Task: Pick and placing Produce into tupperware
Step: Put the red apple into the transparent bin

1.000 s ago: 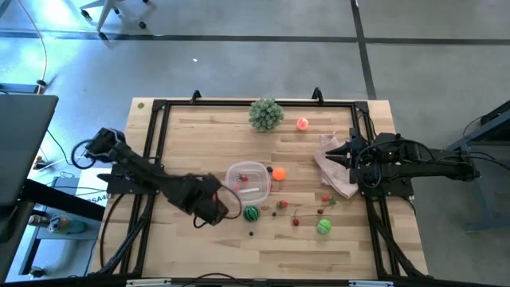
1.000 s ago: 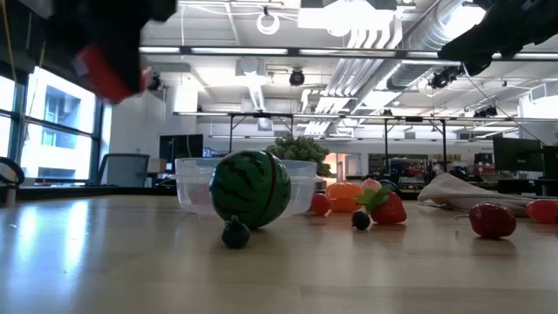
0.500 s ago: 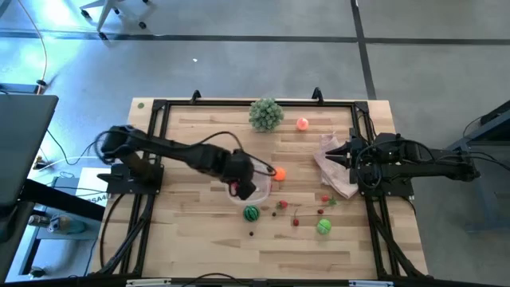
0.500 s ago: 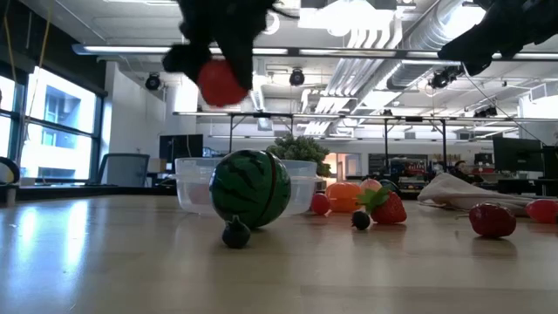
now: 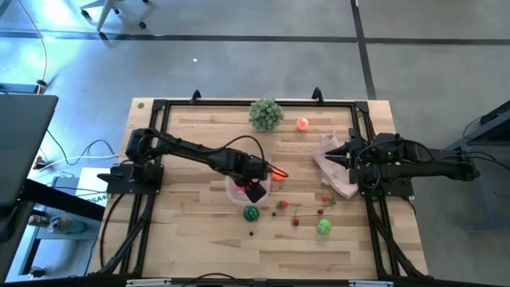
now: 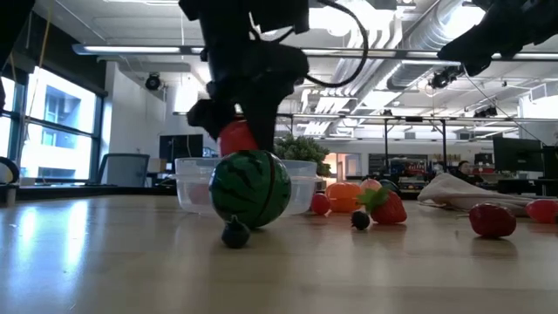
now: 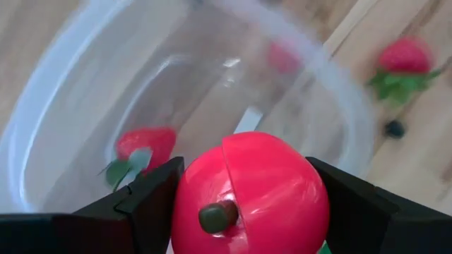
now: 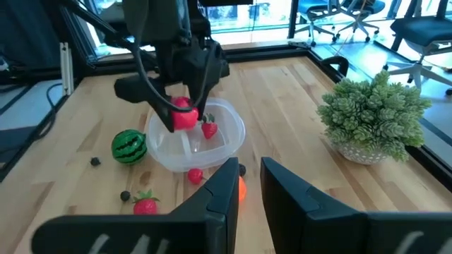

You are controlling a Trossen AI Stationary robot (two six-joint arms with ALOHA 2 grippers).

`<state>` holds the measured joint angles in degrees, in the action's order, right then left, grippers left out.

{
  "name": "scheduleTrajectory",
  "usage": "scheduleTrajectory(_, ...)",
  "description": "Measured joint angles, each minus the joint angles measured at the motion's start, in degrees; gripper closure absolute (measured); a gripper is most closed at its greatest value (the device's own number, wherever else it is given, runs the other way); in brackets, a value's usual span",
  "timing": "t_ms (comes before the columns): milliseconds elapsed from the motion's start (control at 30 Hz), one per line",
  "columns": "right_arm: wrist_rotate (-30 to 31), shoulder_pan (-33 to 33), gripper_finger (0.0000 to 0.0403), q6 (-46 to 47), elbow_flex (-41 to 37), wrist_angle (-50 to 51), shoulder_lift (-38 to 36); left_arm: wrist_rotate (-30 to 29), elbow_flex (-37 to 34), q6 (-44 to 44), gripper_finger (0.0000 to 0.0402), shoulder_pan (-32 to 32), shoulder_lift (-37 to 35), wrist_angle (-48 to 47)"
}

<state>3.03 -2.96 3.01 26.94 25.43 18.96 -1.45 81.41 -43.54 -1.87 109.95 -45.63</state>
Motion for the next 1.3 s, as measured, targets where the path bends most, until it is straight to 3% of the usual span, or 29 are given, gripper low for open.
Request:
scheduleTrajectory(800,0.4,0.0,0.0351,-0.3,0.0,0.0,0.5,0.8,0.0,-0.2,0.0128,0.0,3.1,0.6)
scheduleTrajectory(1300,0.4,0.0,0.0351,-0.4,0.0,0.0,0.5,0.8,0.0,-0.2,0.0078,0.0,3.1,0.1)
